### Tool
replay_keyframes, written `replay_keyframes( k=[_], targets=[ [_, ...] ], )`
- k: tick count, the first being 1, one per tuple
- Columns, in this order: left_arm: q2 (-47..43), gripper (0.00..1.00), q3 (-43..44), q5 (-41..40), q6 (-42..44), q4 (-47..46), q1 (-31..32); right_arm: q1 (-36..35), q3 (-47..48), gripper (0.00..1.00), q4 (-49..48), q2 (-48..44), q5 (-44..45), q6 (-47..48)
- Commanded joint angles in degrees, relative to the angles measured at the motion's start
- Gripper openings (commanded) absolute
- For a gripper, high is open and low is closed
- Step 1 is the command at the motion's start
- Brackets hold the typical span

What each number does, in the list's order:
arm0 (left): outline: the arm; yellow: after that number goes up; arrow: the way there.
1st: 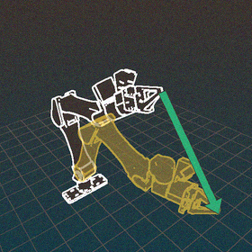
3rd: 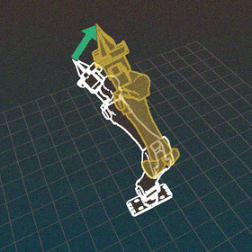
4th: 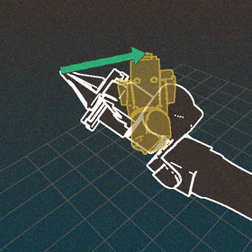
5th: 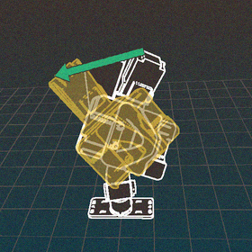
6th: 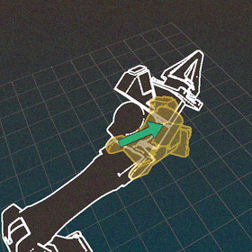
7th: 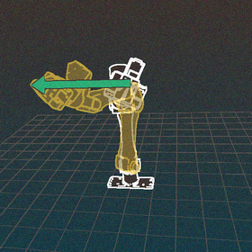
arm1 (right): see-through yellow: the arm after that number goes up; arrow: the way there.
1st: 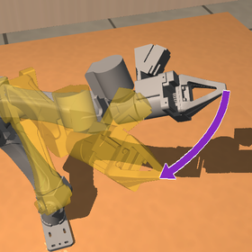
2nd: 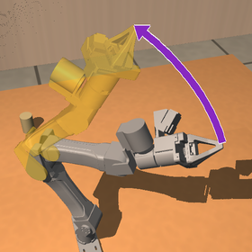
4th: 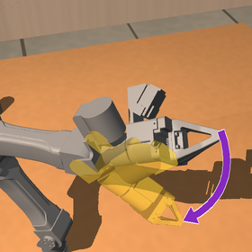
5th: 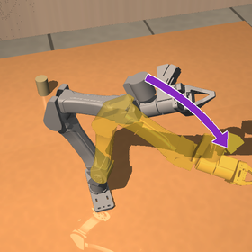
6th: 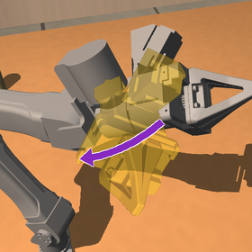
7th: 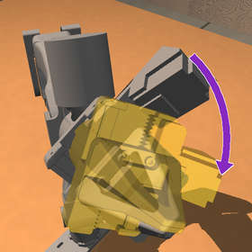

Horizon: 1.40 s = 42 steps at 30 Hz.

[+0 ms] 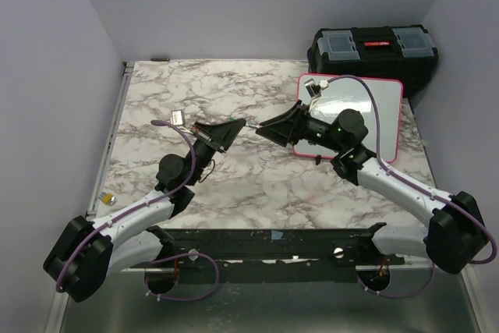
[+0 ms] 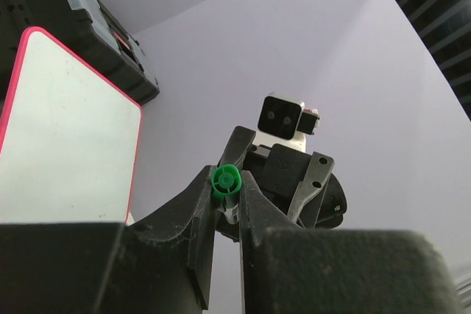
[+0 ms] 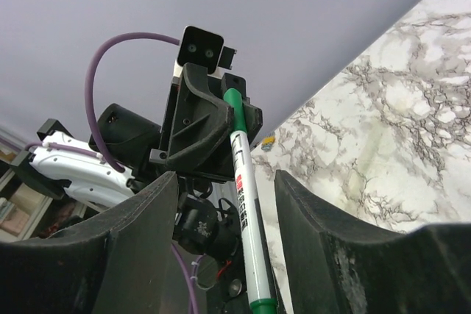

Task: Write a sentence on the whiteboard
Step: Pass from the left arm to the right

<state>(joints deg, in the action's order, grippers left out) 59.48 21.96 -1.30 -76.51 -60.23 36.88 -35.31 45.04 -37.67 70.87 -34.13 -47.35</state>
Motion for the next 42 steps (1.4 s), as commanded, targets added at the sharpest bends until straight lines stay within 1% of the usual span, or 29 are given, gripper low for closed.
replay_keyframes(
  k=[1,8,10,11,22,25,29,35,38,42],
  targets=[
    [0.53,0.00,0.78,-1.05,-0.83,-3.11,0.34,-0.37,-0.37,0.57,-2.23,0.74,-0.49,-0.54],
    [3.60,0.00,1.06,0.46,-1.51,-5.84,0.38,-0.37,-0.09,0.46,-3.09,1.24,-0.85,-1.13],
    [4.27,0.00,1.07,0.68,-1.71,-6.49,0.41,-0.36,-0.08,0.41,-3.45,1.42,-1.18,-1.24],
    [4.52,0.00,0.98,0.69,-1.71,-6.92,0.44,-0.37,-0.12,0.40,-3.42,1.55,-1.28,-1.20],
    [5.10,0.00,1.25,1.11,-1.56,-7.32,0.40,-0.35,-0.12,0.39,-3.22,2.10,-1.82,-1.14],
    [5.29,0.00,1.09,1.21,-1.62,-7.36,0.47,-0.35,-0.21,0.35,-3.04,1.99,-1.49,-0.71],
    [5.54,0.00,0.98,1.25,-1.62,-7.43,0.45,-0.33,0.18,0.33,-2.38,1.99,-1.38,-0.20],
    [6.26,0.00,1.15,1.28,-1.43,-7.83,0.43,-0.35,0.53,0.31,-1.55,2.23,-1.64,0.32],
    [6.60,0.00,1.07,2.70,-1.54,-8.04,0.40,-0.37,0.74,0.30,-1.11,2.25,-1.64,0.73],
    [6.87,0.00,0.96,2.91,-1.61,-8.01,0.42,-0.35,0.97,0.27,-0.57,2.23,-1.64,1.16]
  ],
)
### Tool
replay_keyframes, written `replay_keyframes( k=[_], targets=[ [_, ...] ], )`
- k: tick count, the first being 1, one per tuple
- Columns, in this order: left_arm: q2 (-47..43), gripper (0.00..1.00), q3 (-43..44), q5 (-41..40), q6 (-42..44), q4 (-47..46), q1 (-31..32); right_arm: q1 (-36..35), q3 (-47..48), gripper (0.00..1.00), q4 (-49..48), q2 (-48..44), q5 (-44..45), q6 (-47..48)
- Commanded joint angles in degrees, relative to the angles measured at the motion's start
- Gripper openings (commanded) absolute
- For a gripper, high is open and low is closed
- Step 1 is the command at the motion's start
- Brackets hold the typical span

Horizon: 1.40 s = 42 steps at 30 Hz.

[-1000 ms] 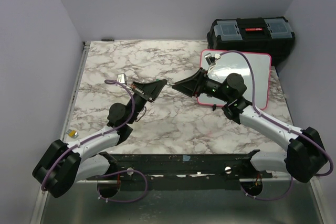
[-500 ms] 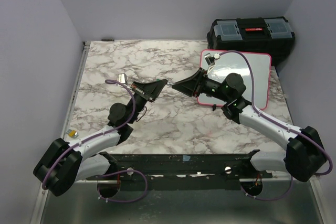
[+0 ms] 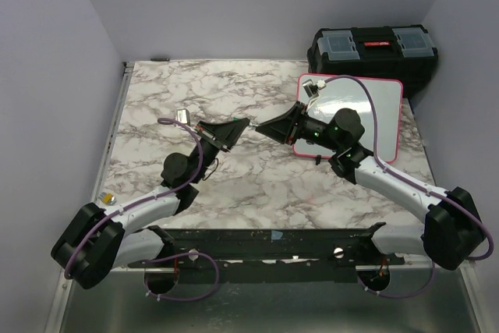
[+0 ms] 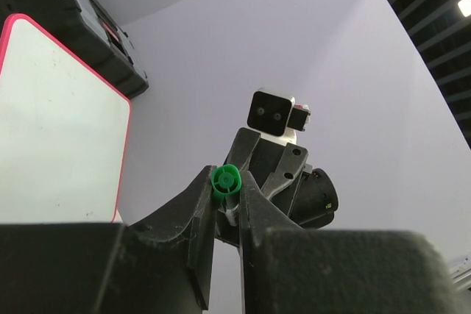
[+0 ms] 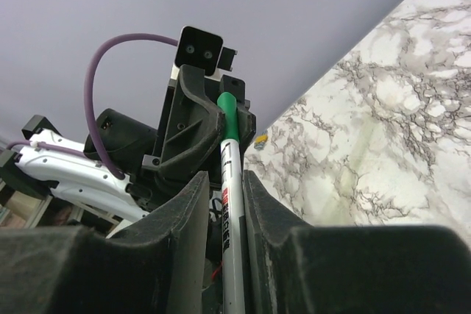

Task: Write a sentence on the whiteboard
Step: Pass from the left arm to the right

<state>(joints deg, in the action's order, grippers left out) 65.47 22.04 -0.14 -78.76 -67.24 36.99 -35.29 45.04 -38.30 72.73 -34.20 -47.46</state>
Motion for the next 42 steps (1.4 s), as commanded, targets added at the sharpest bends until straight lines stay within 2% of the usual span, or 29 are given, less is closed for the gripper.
replay_keyframes(
  k=[1,9,11,14,17,18,21,23,24,26,29,32,34,40,42],
  targets=[
    [0.94,0.00,0.88,1.88,0.56,-1.03,0.30,-0.37,1.08,0.26,0.15,0.41,-1.58,1.36],
    [1.32,0.00,0.44,2.34,0.37,-1.60,0.29,-0.39,1.21,0.19,0.59,0.39,-1.64,1.63],
    [1.49,0.00,0.32,2.58,0.28,-1.78,0.39,-0.39,1.23,0.15,0.77,0.40,-1.66,1.80],
    [1.67,0.00,0.10,3.15,0.30,-1.98,0.40,-0.39,1.25,0.02,1.03,0.27,-1.58,2.02],
    [1.85,0.02,-0.50,4.19,0.39,-2.20,0.42,-0.35,0.95,0.01,1.14,-0.24,-1.58,2.41],
    [1.85,0.09,-0.98,4.51,0.51,-2.66,0.40,-0.39,0.80,0.01,1.35,-0.42,-1.58,2.67],
    [0.13,0.59,-2.85,3.15,0.92,-1.82,0.27,-0.40,0.82,0.01,3.44,-1.11,-1.23,3.71],
    [-1.97,0.76,-3.65,2.82,2.43,0.20,-0.15,-0.37,1.00,0.01,5.94,-1.64,-1.14,4.78],
    [-3.09,0.79,-3.92,3.22,3.29,1.13,-0.53,-0.39,1.04,0.00,7.29,-2.00,-1.10,5.24],
    [-5.86,0.80,-4.20,4.05,5.75,3.12,-1.51,-0.38,0.92,0.01,9.89,-2.71,-1.14,6.30],
    [-11.96,0.78,-3.17,5.82,11.48,11.42,-2.70,-0.39,0.84,0.01,13.60,-4.00,-1.39,7.70],
    [-17.59,0.72,-1.72,7.81,18.14,20.67,-3.39,-0.39,1.20,0.01,16.40,-5.02,-3.27,9.18],
    [-20.55,0.69,-1.59,10.42,21.62,23.08,-4.09,-0.38,1.61,0.01,18.88,-5.67,-4.67,10.68],
    [-24.30,0.67,1.05,21.10,30.70,32.26,-7.38,-0.40,3.87,0.01,25.32,-6.59,-10.34,14.80],
    [-23.62,0.65,1.46,25.12,31.21,32.37,-8.69,-0.39,4.35,0.01,26.22,-6.87,-11.61,15.38]
  ],
)
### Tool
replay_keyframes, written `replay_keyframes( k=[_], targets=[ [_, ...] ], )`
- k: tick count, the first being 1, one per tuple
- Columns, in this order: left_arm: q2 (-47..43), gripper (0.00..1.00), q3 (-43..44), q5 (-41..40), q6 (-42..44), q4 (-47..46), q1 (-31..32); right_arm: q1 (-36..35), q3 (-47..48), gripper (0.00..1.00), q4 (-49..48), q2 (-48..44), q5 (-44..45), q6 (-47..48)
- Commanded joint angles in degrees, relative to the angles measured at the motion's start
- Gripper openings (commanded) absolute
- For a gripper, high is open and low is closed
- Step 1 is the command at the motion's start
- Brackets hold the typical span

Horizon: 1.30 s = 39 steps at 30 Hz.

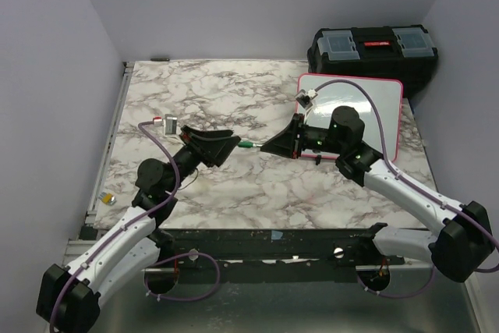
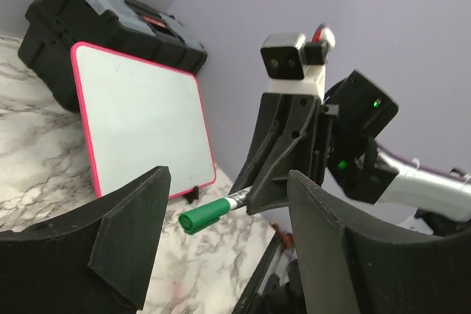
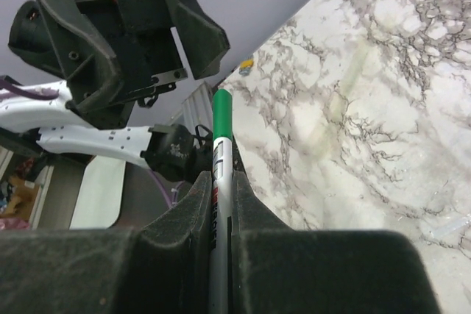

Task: Write a sentence on the whiteboard
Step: Pass from the left arm to the right, then open the pen cap from the whiteboard marker.

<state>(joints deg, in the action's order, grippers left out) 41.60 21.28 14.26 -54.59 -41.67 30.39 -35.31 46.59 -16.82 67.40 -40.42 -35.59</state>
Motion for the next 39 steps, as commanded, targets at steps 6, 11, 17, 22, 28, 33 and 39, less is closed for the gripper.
replay_keyframes(
  k=[6,11,17,22,28,33,39],
  targets=[
    [6.31,0.61,3.40,21.63,5.00,0.66,-2.58,-0.33,3.24,0.01,3.97,-1.25,-7.41,2.94],
    [11.25,0.47,3.31,27.45,0.79,-8.41,-2.58,-0.37,3.07,0.01,3.47,-1.15,-8.56,2.62],
    [13.15,0.19,2.89,29.47,-0.78,-12.57,-2.59,-0.33,3.18,0.01,3.39,-0.96,-9.64,2.68],
    [12.81,0.00,2.72,29.67,-0.96,-12.83,-2.55,-0.37,3.21,0.01,4.11,-1.05,-8.84,3.02],
    [13.08,0.00,0.77,29.87,-4.16,-16.82,-4.41,-0.36,2.07,0.01,5.07,-2.61,-6.00,3.91],
    [15.25,0.00,-3.04,31.57,-11.54,-27.14,-10.36,-0.37,1.19,0.01,5.84,-4.74,-4.32,4.25],
    [16.21,0.00,-4.59,32.65,-13.79,-30.12,-13.22,-0.31,0.61,0.01,6.66,-5.79,-3.22,4.78]
  ],
)
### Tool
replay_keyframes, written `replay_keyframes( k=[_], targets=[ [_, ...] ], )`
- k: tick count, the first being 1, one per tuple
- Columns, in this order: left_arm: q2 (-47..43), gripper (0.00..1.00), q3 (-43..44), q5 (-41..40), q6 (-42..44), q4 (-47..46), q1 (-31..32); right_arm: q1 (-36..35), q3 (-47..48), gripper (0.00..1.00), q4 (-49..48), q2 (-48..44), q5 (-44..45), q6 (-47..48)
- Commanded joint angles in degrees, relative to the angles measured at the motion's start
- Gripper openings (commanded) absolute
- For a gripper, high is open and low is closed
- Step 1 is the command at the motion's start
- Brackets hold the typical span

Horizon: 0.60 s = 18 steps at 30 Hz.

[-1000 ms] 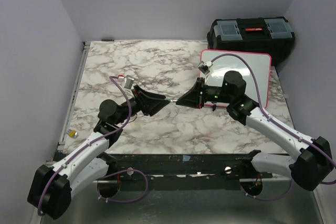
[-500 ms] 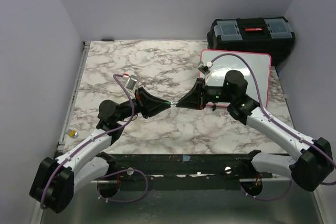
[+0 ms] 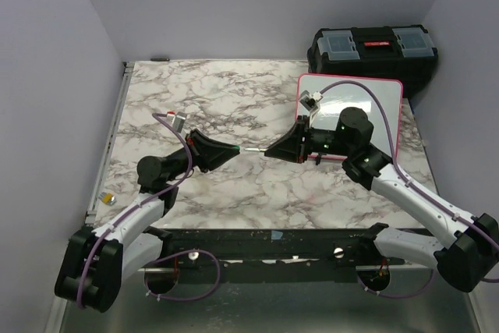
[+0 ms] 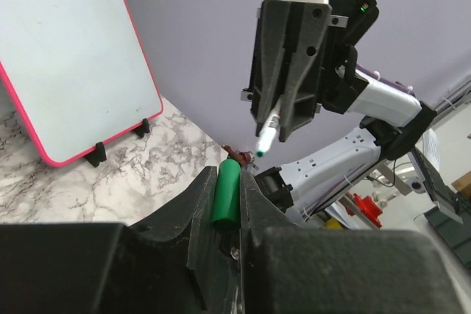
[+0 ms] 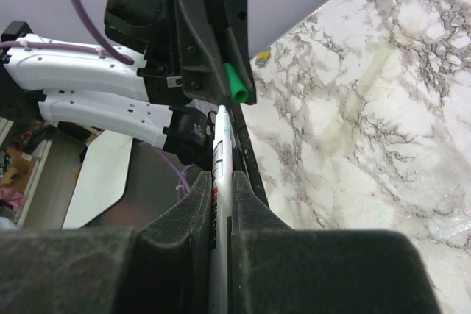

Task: Write a sentence on the whiteboard
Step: Open the pen cap from the whiteboard marker, then place the pen cap at the center of the board.

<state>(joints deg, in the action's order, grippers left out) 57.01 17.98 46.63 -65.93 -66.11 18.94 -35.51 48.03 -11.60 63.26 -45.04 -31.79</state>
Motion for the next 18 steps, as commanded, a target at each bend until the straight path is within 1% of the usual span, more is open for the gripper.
replay_keyframes(
  k=[1,4,6,8,10,11,13,15,16,18],
  targets=[
    [0.82,0.00,-1.36,0.43,-2.52,-5.71,-2.02,-0.11,-0.76,0.01,1.62,-1.69,1.56,0.99],
    [0.64,0.00,-2.22,-0.01,-2.32,-4.99,-3.30,-0.11,-0.09,0.01,4.38,-2.13,5.16,2.61],
    [-0.06,0.00,-2.68,-1.30,-0.67,-1.17,-3.90,-0.10,-0.13,0.01,6.68,-3.21,11.50,3.72],
    [-2.21,0.00,-2.24,-4.72,4.72,9.30,-3.91,-0.17,-0.60,0.01,8.40,-4.63,20.32,4.51],
    [-5.63,0.00,-1.17,-11.63,11.68,24.82,-3.47,-0.17,-0.93,0.01,10.39,-5.96,29.77,4.78],
    [-7.71,0.00,-0.83,-16.66,14.66,32.38,-3.03,-0.12,-1.20,0.01,11.23,-6.80,34.36,4.51],
    [-10.74,0.00,-0.09,-25.54,18.73,44.03,-2.06,-0.13,-2.51,0.01,11.51,-8.48,45.04,3.68],
    [-12.38,0.00,0.41,-32.42,20.36,51.65,-1.40,-0.17,-4.15,0.01,11.28,-10.06,53.13,3.18],
    [-12.76,0.00,0.56,-35.34,20.50,54.65,-1.07,-0.13,-5.02,0.01,10.45,-10.69,55.79,3.02],
    [-12.44,0.01,0.31,-38.94,20.07,57.61,-0.56,-0.09,-6.43,0.01,7.93,-11.89,59.47,2.96]
  ],
)
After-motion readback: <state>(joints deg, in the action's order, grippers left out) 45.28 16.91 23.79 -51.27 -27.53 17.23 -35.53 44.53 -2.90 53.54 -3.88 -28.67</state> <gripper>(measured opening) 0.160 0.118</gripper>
